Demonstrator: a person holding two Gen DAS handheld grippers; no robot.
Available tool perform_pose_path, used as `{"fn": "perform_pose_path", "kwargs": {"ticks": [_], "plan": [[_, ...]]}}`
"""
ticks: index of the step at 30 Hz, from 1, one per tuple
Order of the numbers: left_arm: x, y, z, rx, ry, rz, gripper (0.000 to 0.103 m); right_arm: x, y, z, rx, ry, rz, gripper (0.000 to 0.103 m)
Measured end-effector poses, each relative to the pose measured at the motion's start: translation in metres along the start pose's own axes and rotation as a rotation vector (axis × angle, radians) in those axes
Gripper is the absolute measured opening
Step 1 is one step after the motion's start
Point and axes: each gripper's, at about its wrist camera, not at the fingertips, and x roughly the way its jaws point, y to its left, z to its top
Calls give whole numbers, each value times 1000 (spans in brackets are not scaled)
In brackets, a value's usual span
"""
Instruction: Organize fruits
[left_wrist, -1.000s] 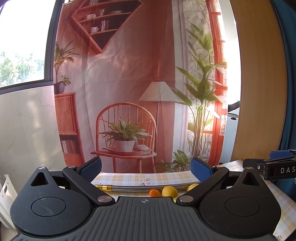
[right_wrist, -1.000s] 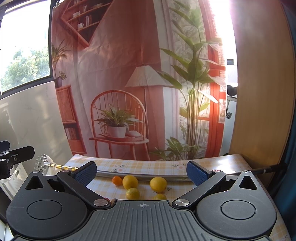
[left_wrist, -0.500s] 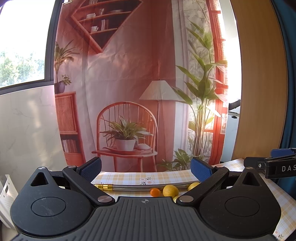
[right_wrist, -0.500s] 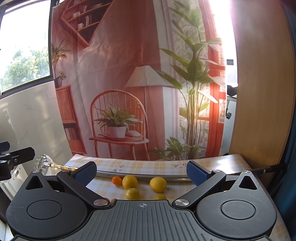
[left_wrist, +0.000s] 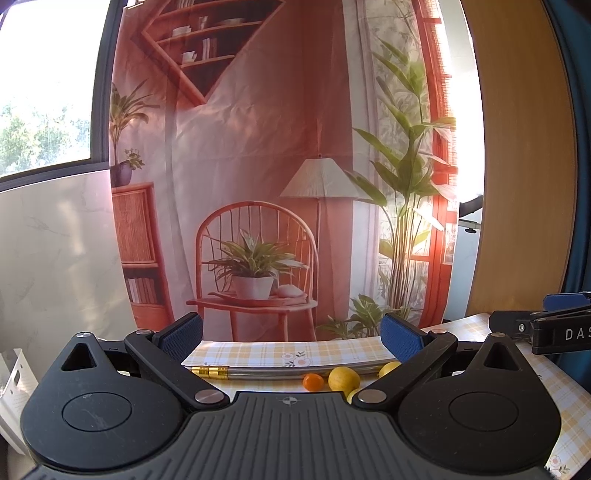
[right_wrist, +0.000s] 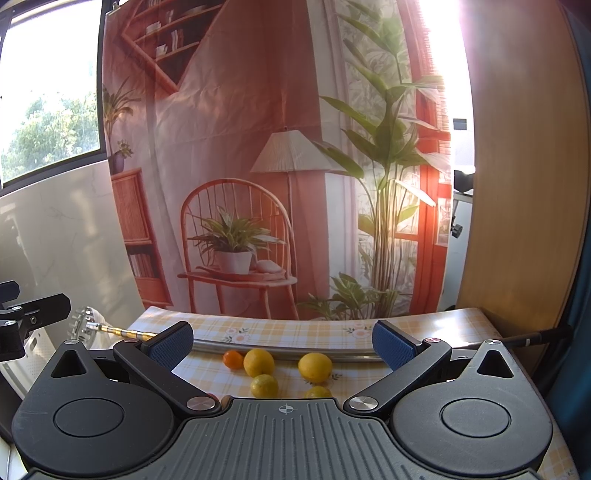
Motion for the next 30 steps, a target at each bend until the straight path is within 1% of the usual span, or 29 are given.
{"fn": "perform_pose_path", "kwargs": {"ticks": [4, 17, 20, 22, 26, 30], "plan": [[1, 2, 0, -5, 9, 15, 103, -1, 0, 1, -1, -1, -1, 103], [6, 0, 1, -8, 30, 12, 103, 3, -2, -1, 2, 12, 3, 103], [9, -1, -1, -2, 41, 48, 103, 8, -3, -5, 10, 24, 3, 103], [14, 0, -4, 6, 55, 82, 103, 13, -6, -8, 17, 33, 2, 103], [28, 10, -16, -6, 96, 97, 103, 27, -12, -19, 40, 65, -8, 103], [49, 25, -36, -32, 175, 119, 103, 44, -20, -36, 64, 106, -12, 103]]}}
